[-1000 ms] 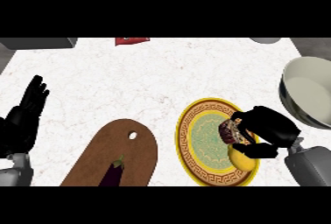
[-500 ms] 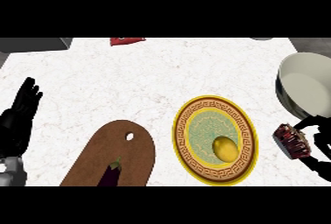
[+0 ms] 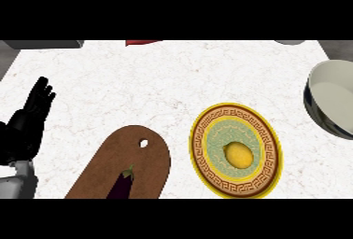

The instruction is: Pick the cupcake from the plate and place it in the bowl

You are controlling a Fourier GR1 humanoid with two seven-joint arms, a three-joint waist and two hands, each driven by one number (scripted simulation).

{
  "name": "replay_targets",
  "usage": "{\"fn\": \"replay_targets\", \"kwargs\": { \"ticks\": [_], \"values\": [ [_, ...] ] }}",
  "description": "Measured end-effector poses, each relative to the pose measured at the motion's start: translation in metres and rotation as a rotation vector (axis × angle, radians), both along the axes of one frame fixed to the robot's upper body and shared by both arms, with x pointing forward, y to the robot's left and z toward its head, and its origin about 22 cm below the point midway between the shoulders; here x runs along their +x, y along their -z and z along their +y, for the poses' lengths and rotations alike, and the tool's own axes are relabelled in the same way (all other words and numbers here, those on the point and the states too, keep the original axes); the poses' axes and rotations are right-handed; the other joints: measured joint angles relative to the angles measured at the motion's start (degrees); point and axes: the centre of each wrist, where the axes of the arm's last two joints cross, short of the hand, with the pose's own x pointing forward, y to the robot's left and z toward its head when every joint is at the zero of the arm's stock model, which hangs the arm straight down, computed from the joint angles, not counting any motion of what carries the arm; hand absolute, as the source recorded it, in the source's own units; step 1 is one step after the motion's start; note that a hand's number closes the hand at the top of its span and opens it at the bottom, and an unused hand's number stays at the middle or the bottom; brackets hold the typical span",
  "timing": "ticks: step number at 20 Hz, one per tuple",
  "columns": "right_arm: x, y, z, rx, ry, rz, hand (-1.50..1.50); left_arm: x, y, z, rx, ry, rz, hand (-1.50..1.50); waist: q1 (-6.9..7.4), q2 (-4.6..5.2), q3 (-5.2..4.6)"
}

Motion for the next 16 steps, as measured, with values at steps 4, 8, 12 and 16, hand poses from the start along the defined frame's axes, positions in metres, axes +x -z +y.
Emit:
{"fn": "replay_targets", "kwargs": {
  "ticks": [4,8,12,16],
  "values": [
    [0.008,-0.010,-0.023,0.058,0.034,0.025,1.50,0.003,-0.001,-0.009,-0.004,0.017,-0.003,0.00,1.18,0.23,0.05],
    [0.032,-0.005,-0.030,0.102,0.049,0.062,1.50,0.006,0.000,-0.009,0.002,0.031,-0.008,0.00,1.92,0.40,0.05],
    [0.065,0.013,-0.035,0.129,0.059,0.085,1.50,0.010,-0.003,-0.007,0.005,0.038,-0.010,0.00,2.49,0.55,0.09],
    [0.093,0.036,-0.043,0.137,0.063,0.091,1.50,0.010,-0.003,-0.013,0.004,0.052,-0.013,0.00,2.90,0.65,0.12]
  ]
}}
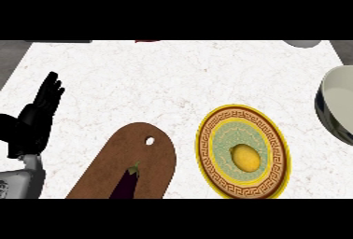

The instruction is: Pick the cupcake from the plate and place it in the bowl

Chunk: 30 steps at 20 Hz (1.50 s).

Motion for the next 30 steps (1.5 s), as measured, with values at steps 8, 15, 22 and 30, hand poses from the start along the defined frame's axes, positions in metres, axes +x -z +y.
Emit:
{"fn": "replay_targets", "kwargs": {
  "ticks": [8,15,22,30],
  "values": [
    [0.043,0.029,-0.004,-0.108,0.055,0.063,1.50,0.006,0.001,-0.002,-0.003,0.010,-0.008,0.00,0.69,0.41,0.00],
    [0.060,0.058,-0.017,-0.159,0.091,0.270,-1.50,0.007,-0.001,-0.003,-0.002,0.027,-0.006,0.00,1.76,0.68,0.11],
    [0.059,0.068,-0.036,0.126,0.049,0.289,-1.50,0.010,-0.002,-0.009,-0.007,0.025,-0.005,0.00,1.64,0.75,0.24],
    [0.044,0.047,-0.068,0.579,0.138,0.255,-1.50,0.008,-0.002,-0.004,-0.006,0.015,-0.013,0.00,1.21,0.79,0.31]
  ]
}}
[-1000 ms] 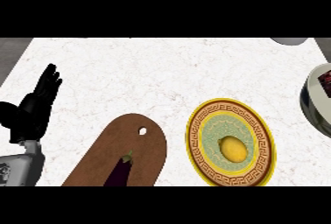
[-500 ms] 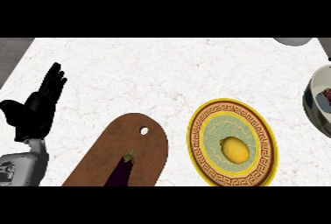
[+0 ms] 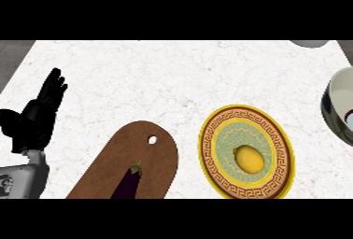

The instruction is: Pick the cupcake from the plate and place it in the bowl

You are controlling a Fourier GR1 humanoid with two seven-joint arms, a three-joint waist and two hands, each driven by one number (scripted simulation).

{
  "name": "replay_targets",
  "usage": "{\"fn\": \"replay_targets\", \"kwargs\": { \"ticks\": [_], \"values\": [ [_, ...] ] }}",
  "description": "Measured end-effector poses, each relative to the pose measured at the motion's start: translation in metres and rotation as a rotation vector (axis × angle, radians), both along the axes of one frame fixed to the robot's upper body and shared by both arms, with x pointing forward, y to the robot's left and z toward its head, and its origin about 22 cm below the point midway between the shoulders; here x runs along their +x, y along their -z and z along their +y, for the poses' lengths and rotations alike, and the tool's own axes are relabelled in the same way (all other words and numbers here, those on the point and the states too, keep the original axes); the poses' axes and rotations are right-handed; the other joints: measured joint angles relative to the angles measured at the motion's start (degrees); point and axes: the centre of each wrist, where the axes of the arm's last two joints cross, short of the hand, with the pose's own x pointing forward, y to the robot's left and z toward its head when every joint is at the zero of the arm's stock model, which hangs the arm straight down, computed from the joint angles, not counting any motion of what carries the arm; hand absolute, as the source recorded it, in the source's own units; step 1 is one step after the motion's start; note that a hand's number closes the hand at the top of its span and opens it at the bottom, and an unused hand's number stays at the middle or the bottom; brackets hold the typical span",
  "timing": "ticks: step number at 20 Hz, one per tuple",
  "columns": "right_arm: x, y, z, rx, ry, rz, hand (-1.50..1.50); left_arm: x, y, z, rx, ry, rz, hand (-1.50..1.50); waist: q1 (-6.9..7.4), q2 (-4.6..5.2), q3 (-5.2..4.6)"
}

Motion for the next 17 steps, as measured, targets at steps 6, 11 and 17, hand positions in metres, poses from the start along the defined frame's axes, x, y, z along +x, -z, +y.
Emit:
{"fn": "replay_targets", "kwargs": {
  "ticks": [6,11,17],
  "values": [
    [-0.033,-0.021,-0.034,0.074,0.067,0.051,-1.50,-0.001,0.003,-0.001,-0.007,0.006,-0.001,0.00,-0.14,0.48,0.25],
    [-0.051,-0.027,-0.049,0.124,0.088,0.083,-1.50,-0.003,0.004,0.002,-0.005,-0.004,-0.006,0.00,-0.54,0.57,0.50],
    [-0.060,-0.034,-0.056,0.197,0.076,0.098,-1.50,-0.006,0.007,0.003,-0.008,-0.010,-0.003,0.00,-0.72,0.43,0.68]
  ]
}}
